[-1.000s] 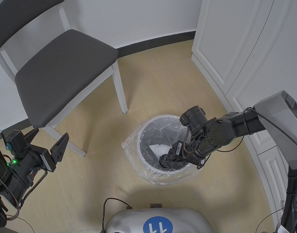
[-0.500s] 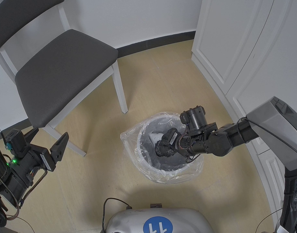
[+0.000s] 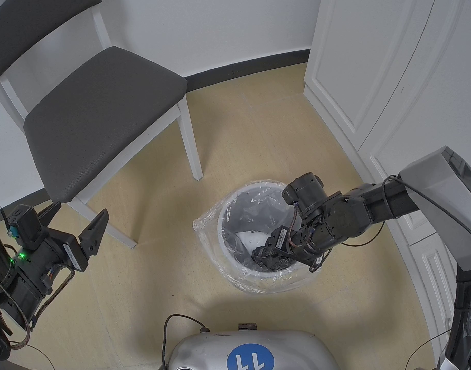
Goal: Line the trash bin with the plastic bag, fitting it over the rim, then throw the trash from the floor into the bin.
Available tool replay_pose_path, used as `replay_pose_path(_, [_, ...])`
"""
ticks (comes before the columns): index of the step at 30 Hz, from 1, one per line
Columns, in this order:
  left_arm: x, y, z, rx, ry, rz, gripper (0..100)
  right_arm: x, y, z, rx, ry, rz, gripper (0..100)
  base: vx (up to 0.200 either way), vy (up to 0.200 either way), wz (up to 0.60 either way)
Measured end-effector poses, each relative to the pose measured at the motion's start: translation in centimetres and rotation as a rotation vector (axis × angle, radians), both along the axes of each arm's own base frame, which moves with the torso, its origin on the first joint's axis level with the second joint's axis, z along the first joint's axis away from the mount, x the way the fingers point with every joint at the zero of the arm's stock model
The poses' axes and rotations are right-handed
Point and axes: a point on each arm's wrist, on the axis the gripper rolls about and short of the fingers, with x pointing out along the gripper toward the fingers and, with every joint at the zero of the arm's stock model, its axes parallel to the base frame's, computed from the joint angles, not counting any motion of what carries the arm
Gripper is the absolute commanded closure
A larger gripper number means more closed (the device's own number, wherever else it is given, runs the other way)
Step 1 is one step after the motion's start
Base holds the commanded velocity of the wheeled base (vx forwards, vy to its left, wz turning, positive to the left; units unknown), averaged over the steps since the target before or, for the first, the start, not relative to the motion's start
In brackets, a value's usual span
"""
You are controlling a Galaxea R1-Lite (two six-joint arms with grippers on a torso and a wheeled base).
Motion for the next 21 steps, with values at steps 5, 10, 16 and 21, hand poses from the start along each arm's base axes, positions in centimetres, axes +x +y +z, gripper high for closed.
replay_pose_path(5, [0.0,0.0,0.0,-0.001,-0.002,0.0,0,0.6,0.2,1.1,0.016,-0.032,0.001,100,0.0,0.0,0.0])
replay_pose_path(10, [0.0,0.0,0.0,-0.001,-0.002,0.0,0,1.1,0.3,0.9,0.037,-0.049,-0.018,100,0.0,0.0,0.0])
replay_pose_path(16, [-0.1,0.0,0.1,-0.001,-0.004,0.0,0,1.5,0.4,0.3,0.045,-0.048,-0.032,0,0.0,0.0,0.0])
replay_pose_path(21, [-0.1,0.0,0.1,-0.002,-0.005,0.0,0,2.1,0.7,0.2,0.087,-0.076,-0.107,0,0.0,0.0,0.0])
